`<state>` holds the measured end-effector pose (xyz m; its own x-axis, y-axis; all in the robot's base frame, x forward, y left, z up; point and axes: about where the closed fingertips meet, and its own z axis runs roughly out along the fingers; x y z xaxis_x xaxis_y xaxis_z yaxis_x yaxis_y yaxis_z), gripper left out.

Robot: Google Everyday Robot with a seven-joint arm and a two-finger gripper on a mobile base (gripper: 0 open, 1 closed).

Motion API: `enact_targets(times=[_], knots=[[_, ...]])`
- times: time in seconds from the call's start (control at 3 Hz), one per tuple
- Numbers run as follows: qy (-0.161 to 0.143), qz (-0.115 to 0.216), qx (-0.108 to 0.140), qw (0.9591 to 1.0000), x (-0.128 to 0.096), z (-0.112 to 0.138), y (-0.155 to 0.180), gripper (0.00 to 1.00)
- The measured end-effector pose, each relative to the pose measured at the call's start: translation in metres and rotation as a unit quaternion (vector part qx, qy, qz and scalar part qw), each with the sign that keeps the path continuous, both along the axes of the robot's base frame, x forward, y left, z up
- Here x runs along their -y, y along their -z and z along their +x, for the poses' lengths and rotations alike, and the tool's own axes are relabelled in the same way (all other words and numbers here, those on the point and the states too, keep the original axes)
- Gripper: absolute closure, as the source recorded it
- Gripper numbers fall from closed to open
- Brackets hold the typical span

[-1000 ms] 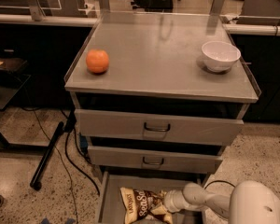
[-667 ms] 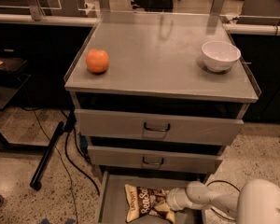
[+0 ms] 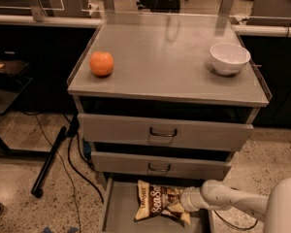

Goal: Pick brown chip bag from bottom drawer and place on counter

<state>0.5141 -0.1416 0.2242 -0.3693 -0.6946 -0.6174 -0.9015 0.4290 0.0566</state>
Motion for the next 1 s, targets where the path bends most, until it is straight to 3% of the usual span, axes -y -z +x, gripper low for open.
enact_targets(times=[0.33,0.67,1.0], knots=[[-0.010,-0.010,-0.003,0.9999,0.010,-0.017,-0.020,1.00],[-0.011,-0.013,-0.013,0.9998,0.014,-0.020,-0.016,1.00],[0.025,-0.028,-0.008,0.9993,0.041,-0.026,-0.031,1.00]])
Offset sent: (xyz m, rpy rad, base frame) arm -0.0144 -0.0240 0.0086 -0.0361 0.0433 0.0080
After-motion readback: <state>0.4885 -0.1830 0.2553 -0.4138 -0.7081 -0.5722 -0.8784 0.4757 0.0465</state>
